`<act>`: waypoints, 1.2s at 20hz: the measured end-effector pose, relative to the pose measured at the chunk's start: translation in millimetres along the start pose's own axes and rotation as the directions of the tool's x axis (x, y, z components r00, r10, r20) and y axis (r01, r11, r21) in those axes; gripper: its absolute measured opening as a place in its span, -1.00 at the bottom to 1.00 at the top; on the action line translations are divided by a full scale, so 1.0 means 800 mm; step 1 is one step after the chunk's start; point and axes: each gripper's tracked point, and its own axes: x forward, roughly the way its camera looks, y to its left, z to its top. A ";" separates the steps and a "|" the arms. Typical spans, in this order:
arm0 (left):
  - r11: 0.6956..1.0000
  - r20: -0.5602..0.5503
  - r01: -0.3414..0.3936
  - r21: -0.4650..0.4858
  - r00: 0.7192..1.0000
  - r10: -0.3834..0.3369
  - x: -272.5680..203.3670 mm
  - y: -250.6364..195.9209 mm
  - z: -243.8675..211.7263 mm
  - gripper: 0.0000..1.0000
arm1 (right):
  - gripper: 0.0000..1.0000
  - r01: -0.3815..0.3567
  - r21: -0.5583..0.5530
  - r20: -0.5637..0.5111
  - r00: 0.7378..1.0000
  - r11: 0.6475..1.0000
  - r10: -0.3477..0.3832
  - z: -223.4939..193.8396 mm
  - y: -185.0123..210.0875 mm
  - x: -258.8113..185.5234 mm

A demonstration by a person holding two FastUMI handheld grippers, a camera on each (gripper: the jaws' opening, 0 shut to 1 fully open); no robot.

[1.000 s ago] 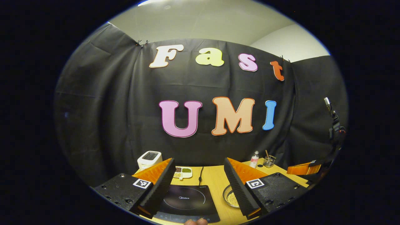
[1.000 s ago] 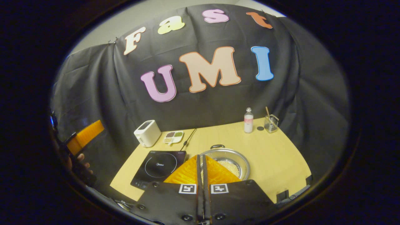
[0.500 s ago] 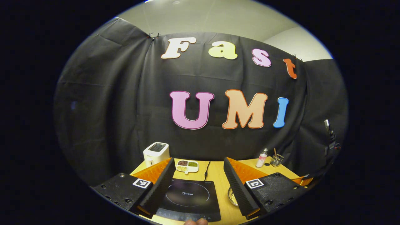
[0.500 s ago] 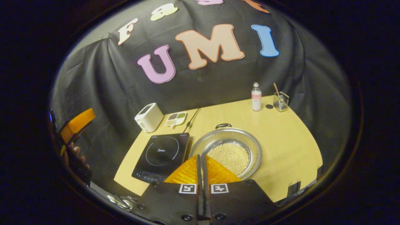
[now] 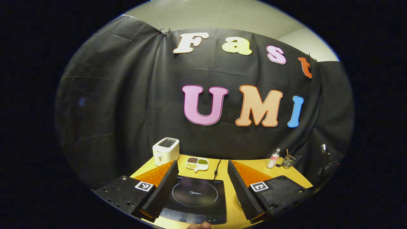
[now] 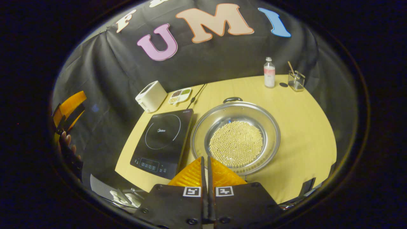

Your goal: First push the handle of the pot to place it horizontally, then grasp the pot with both hands and set it on the induction cooktop.

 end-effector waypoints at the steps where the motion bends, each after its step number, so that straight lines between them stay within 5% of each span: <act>1: 1.000 -0.002 -0.002 0.000 1.000 0.002 0.001 0.001 -0.001 0.89 | -0.94 0.004 -0.002 -0.019 1.000 1.000 -0.004 -0.007 -0.003 0.006; 14: 1.000 -0.008 -0.008 0.024 1.000 0.008 0.003 0.002 0.002 0.89 | -0.94 0.015 0.026 -0.228 0.974 1.000 -0.009 -0.098 -0.012 0.056; 24: 0.999 -0.014 -0.013 0.041 1.000 0.014 -0.001 0.002 0.000 0.90 | -0.94 0.027 0.080 -0.258 0.966 0.996 -0.005 -0.117 -0.025 0.066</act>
